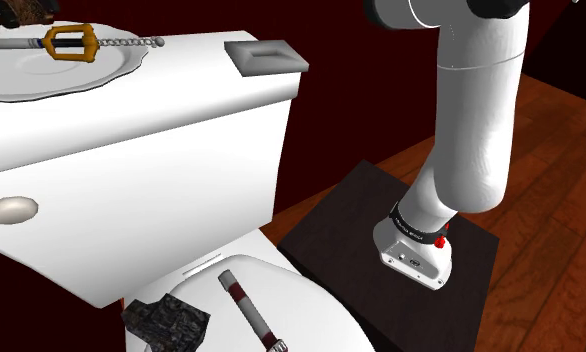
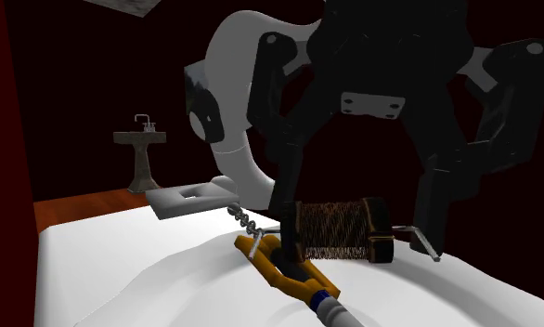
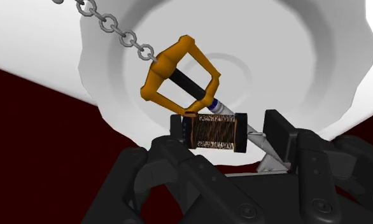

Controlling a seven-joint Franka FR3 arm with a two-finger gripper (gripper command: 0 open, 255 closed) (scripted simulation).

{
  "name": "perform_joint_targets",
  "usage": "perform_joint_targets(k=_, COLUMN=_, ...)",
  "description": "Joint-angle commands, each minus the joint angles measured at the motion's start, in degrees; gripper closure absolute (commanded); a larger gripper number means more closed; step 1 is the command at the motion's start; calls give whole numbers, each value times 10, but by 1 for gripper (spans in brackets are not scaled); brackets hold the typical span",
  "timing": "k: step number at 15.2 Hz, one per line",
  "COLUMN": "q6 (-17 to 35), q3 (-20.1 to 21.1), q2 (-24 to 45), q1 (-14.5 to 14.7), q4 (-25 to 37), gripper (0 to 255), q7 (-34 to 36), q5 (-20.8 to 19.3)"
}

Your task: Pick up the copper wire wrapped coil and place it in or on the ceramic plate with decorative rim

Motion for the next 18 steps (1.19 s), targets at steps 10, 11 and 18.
perform_joint_targets(k=10, q6=60, q3=13, q2=-22, q1=-48, q4=-88, gripper=255, q7=21, q5=18)
perform_joint_targets(k=11, q6=60, q3=13, q2=-22, q1=-48, q4=-88, gripper=255, q7=21, q5=18)
perform_joint_targets(k=18, q6=55, q3=12, q2=-18, q1=-44, q4=-80, gripper=0, q7=19, q5=14)
